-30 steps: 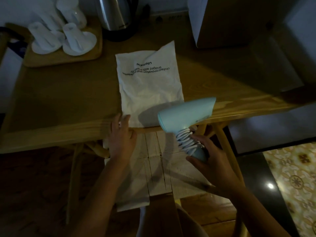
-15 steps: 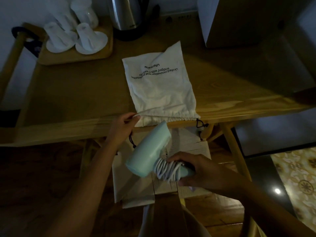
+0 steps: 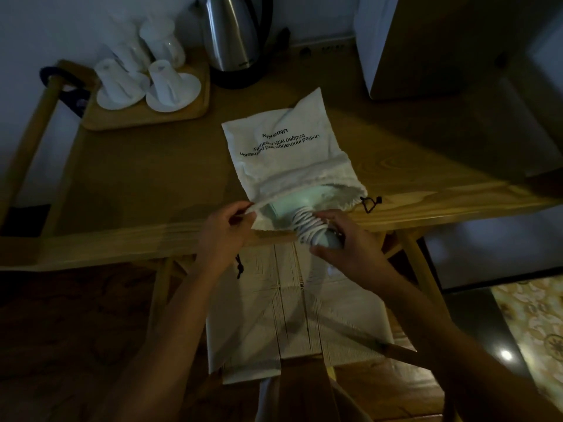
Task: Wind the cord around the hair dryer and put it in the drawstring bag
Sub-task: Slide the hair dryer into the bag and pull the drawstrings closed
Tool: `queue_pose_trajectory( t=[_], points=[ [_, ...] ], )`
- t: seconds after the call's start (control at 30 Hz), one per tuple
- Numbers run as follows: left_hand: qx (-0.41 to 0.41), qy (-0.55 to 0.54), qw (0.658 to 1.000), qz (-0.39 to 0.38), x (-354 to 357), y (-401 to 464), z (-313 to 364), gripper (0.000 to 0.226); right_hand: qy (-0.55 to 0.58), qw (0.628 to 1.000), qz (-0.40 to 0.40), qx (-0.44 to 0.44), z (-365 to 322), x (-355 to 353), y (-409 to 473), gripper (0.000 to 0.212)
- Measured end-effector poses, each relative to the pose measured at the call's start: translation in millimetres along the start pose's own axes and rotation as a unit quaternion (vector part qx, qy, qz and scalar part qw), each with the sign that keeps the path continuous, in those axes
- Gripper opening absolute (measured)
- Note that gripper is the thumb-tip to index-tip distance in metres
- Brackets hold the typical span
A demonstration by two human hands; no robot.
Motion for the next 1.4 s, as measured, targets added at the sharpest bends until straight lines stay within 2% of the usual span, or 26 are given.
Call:
queue_pose_trajectory(
  t=[0.1,0.4,0.5,0.63,0.73,0.8,0.93,1.1,1.2,1.27,1.33,1.37,1.4],
  points=[
    [0.027,0.027,0.999,0.01,10,-1,7,0.023,-0.017,0.998,0.057,-0.005,-8,12,16,0.055],
    [0.046,0.063,0.997,-0.002,25,-9,-3,0.021,-0.098,0.986,0.127,0.038,-7,51,35,0.052],
    [0.032,0.069,0.997,-0.001,29,-12,-10,0.021,-0.06,0.992,0.106,0.032,-3,57,32,0.054],
    [0.016,0.066,0.998,0.019,28,-14,-15,0.022,0.017,0.997,0.072,0.024,21,58,-3,0.076],
    [0.014,0.071,0.997,0.014,25,-14,-15,0.024,0.072,0.997,-0.012,0.033,37,62,-29,0.074],
    [0.018,0.081,0.997,0.01,24,-14,-14,0.024,0.064,0.996,-0.044,0.046,40,64,-29,0.072],
    [0.051,0.111,0.992,0.021,13,-17,-13,0.025,0.014,0.999,-0.017,0.024,32,61,-16,0.065],
    [0.069,0.129,0.989,0.019,-4,-22,-19,0.019,-0.06,0.994,0.095,0.001,9,60,4,0.056],
    [0.066,0.146,0.987,0.007,-7,-22,-23,0.019,-0.071,0.994,0.079,0.014,-3,72,21,0.054],
    [0.066,0.157,0.985,-0.015,-4,-23,-26,0.035,-0.068,0.998,0.014,0.011,-4,78,25,0.053],
    [0.084,0.185,0.977,-0.06,0,-25,-30,0.072,-0.07,0.996,-0.051,-0.011,0,76,24,0.049],
    [0.097,0.211,0.969,-0.083,2,-26,-31,0.089,-0.084,0.996,-0.04,-0.015,2,70,24,0.039],
    [0.11,0.24,0.959,-0.103,4,-26,-32,0.102,-0.107,0.994,0.016,-0.003,7,59,26,0.028]
  ],
)
Point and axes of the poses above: each hand's wrist, its own y-axis towards the middle knuckle, its own x-axis out of the palm, z = x × y, the point moved 2 cm from there along y, towards the middle knuckle, and after that the axes turned 13 degrees about -y, right-handed, at the moved point
